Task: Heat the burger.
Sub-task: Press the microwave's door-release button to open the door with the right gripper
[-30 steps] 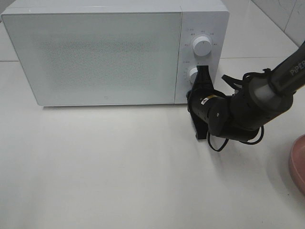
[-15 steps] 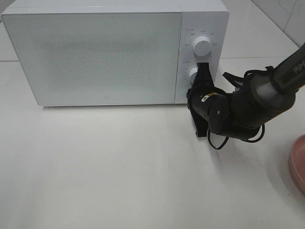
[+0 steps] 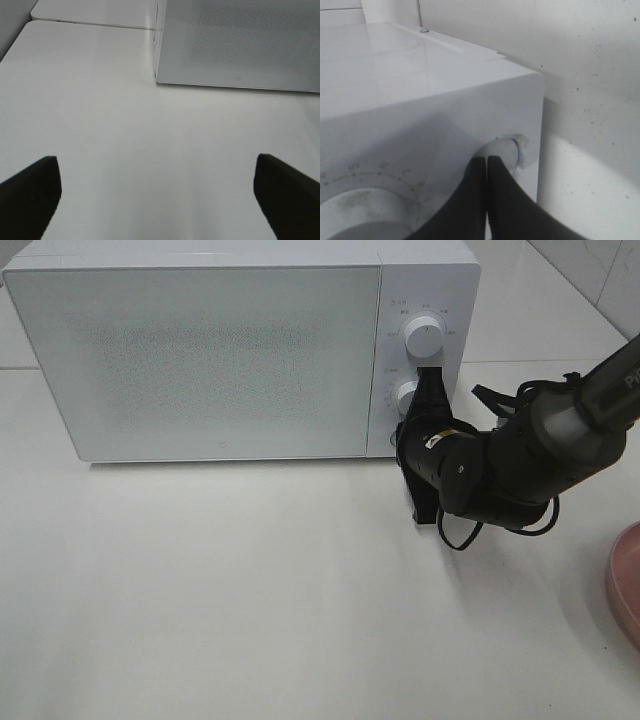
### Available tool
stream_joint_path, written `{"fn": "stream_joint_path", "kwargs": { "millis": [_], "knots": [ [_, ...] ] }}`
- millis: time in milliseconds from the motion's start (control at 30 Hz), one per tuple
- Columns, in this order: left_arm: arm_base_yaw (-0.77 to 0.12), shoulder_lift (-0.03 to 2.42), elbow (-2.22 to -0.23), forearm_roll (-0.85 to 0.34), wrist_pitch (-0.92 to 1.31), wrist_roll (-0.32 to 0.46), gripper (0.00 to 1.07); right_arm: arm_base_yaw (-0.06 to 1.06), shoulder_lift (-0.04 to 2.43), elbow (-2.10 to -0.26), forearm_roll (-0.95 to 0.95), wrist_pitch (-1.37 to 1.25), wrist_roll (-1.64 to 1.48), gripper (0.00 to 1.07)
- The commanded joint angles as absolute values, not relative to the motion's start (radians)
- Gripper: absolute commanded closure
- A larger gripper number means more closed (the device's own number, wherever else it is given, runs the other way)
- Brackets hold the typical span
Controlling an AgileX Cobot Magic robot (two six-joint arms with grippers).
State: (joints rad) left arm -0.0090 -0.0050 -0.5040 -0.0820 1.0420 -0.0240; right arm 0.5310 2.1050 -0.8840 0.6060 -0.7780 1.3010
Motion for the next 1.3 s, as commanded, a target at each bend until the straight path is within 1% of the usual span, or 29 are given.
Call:
{"fn": "stream_joint_path", "kwargs": {
  "millis": [33, 233, 500, 667, 1067, 1300],
  "knots": [
    [-0.008, -0.025, -0.503, -0.081, 1.033, -0.024, 0.07, 0.522, 2.079, -0.91, 0.588, -0.884, 1.268, 1.07],
    [-0.008, -0.025, -0.503, -0.081, 1.033, -0.024, 0.07, 0.522, 2.085, -0.911, 0.614, -0.888, 1.267, 1.07],
    [-0.008, -0.025, -0.503, -0.081, 1.033, -0.024, 0.07, 0.522, 2.131, -0.967, 0.617, -0.921, 1.264, 1.07],
    [-0.008, -0.026, -0.503, -0.081, 1.033, -0.025, 0.07, 0.522, 2.134, -0.986, 0.692, -1.064, 1.186, 1.07],
    [-0.008, -0.026, -0.503, -0.081, 1.033, -0.024, 0.07, 0.522, 2.157, -1.083, 0.692, -1.149, 1.117, 1.07],
    [-0.008, -0.026, -0.503, -0.081, 1.033, -0.025, 0.07, 0.522, 2.157, -1.085, 0.692, -1.167, 1.097, 1.07]
  ]
}}
